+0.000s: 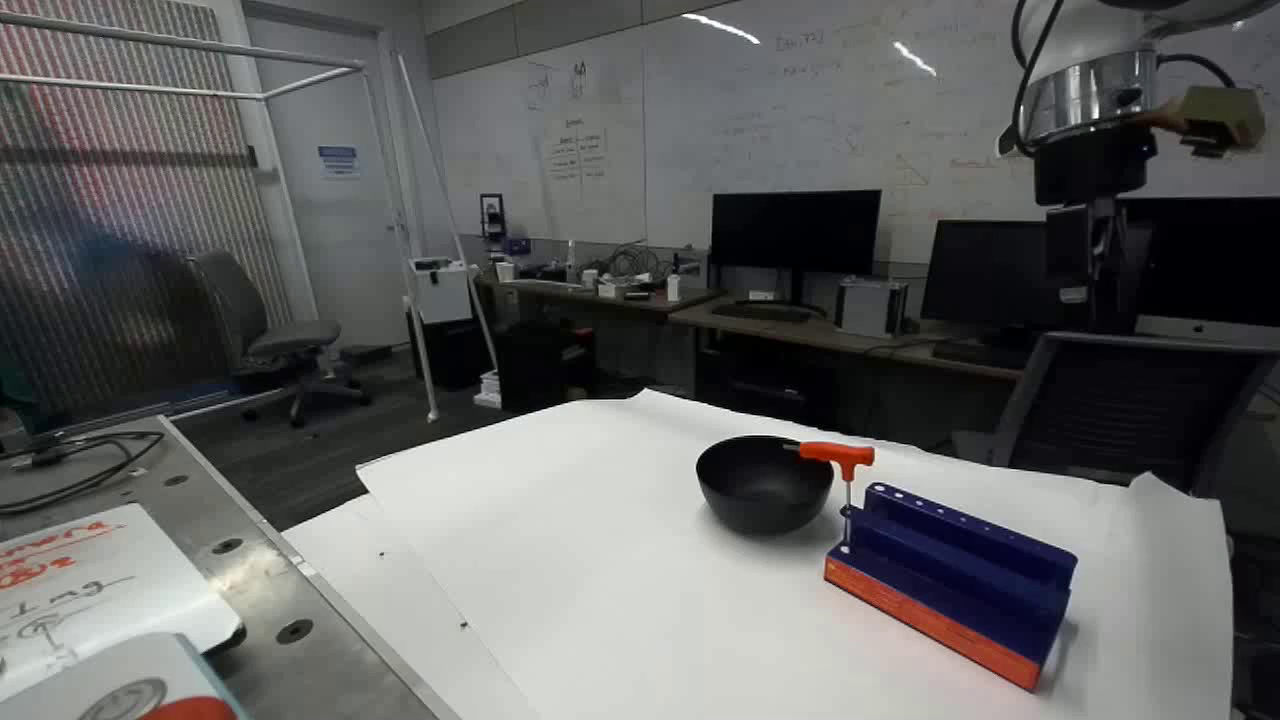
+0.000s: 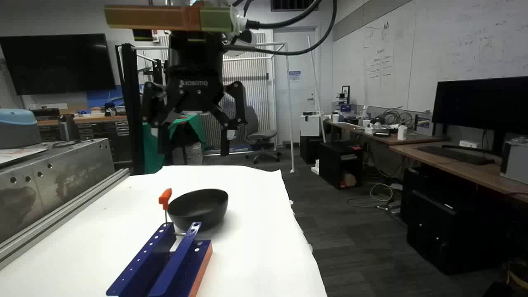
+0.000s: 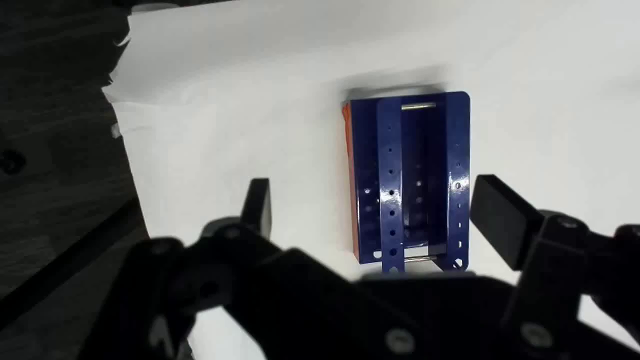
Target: Pick up the orange object tool and put it in the bowl
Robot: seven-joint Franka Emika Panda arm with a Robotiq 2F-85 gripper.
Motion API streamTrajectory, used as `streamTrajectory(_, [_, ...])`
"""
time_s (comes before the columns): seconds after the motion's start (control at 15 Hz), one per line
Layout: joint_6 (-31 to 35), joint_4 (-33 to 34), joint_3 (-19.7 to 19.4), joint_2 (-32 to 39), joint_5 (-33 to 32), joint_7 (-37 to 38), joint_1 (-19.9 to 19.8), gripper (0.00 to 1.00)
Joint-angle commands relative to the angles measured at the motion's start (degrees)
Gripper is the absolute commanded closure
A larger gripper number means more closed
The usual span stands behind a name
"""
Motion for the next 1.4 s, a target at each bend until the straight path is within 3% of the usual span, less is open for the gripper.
streamTrajectory(0.0, [-0.09, 0.29, 0.38, 0.04, 0.09, -0.1, -0.43, 0.0])
streamTrajectory(0.4, [-0.1, 0.66, 0.37, -0.12, 0.09, -0.1, -0.43, 0.0])
streamTrajectory(0.8, [5.96, 9.67, 4.21, 11.24, 1.64, -1.55, 3.13, 0.0])
streamTrajectory(1.33, [6.3, 17.36, 9.8, 25.22, 2.67, -1.08, 5.94, 0.0])
